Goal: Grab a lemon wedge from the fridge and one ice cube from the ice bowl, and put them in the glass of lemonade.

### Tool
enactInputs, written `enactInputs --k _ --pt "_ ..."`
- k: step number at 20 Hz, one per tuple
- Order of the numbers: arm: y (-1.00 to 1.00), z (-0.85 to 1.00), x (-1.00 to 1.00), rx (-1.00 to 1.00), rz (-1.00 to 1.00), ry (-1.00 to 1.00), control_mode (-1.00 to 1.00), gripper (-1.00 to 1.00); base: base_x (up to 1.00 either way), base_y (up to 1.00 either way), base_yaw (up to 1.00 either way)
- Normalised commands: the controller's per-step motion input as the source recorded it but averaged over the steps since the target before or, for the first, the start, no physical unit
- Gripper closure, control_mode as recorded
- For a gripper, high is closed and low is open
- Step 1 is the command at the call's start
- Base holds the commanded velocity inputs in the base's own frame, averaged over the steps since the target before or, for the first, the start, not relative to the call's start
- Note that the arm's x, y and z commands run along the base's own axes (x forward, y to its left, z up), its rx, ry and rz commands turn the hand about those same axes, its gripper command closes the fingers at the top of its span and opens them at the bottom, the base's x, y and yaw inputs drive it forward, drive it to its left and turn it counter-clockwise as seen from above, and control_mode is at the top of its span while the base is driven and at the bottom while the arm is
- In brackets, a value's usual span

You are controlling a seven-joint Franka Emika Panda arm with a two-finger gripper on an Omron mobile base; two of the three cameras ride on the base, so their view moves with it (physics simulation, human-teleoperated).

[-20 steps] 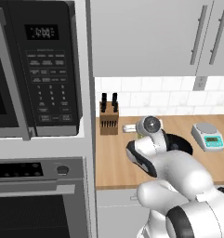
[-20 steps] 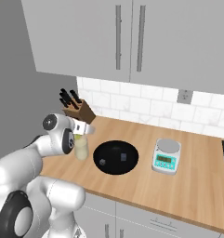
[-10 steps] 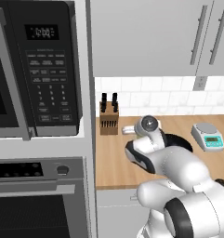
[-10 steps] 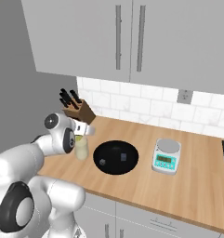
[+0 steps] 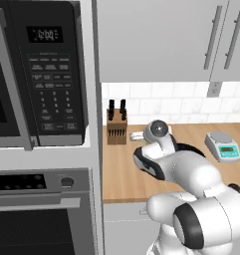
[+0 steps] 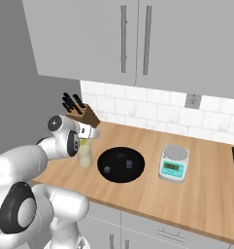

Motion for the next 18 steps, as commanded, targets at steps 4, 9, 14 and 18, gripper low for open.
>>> enactInputs --k 4,9,14,18 --pt "-0.11 0.00 0.02 0.00 0.00 -0.04 -1.00 1.00 0.00 0.00 0.00" --pt "-0.02 -0.02 0.12 0.00 0.00 -0.01 -1.00 1.00 0.00 0.00 0.00" --pt "0.00 0.00 0.00 0.00 0.00 0.00 -1.00 -1.00 0.00 0.00 0.00" --pt "0.00 0.06 0.00 0.00 0.00 -0.02 -1.00 -1.00 0.00 0.00 0.00"
